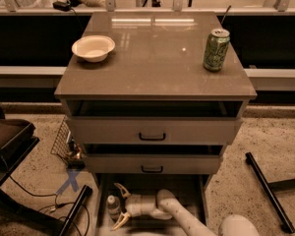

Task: Place blue plastic bottle into bottom drawer

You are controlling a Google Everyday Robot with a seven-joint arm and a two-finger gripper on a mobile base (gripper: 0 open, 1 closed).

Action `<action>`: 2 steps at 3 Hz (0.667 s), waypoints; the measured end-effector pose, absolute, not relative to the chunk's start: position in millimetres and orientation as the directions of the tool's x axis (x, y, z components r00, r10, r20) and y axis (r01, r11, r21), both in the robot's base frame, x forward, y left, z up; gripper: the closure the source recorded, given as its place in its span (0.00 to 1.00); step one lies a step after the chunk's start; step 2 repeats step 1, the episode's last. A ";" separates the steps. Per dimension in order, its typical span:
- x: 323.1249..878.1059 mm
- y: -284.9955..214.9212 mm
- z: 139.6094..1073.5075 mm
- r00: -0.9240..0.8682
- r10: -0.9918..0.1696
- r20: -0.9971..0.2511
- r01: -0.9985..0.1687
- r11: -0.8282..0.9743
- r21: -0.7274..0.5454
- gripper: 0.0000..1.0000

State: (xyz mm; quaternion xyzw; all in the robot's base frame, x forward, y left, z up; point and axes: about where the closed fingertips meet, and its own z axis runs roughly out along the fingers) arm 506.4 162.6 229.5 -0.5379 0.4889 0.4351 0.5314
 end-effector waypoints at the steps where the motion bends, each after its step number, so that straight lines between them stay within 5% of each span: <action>1: 506.4 162.6 229.5 0.143 -0.063 -0.988 -0.988 0.043 -0.146 0.00; 2: 506.4 162.6 229.5 0.143 -0.063 -0.988 -0.988 0.043 -0.146 0.00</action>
Offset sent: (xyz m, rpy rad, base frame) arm 0.0000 0.0000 0.0000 0.0000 0.0000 0.0000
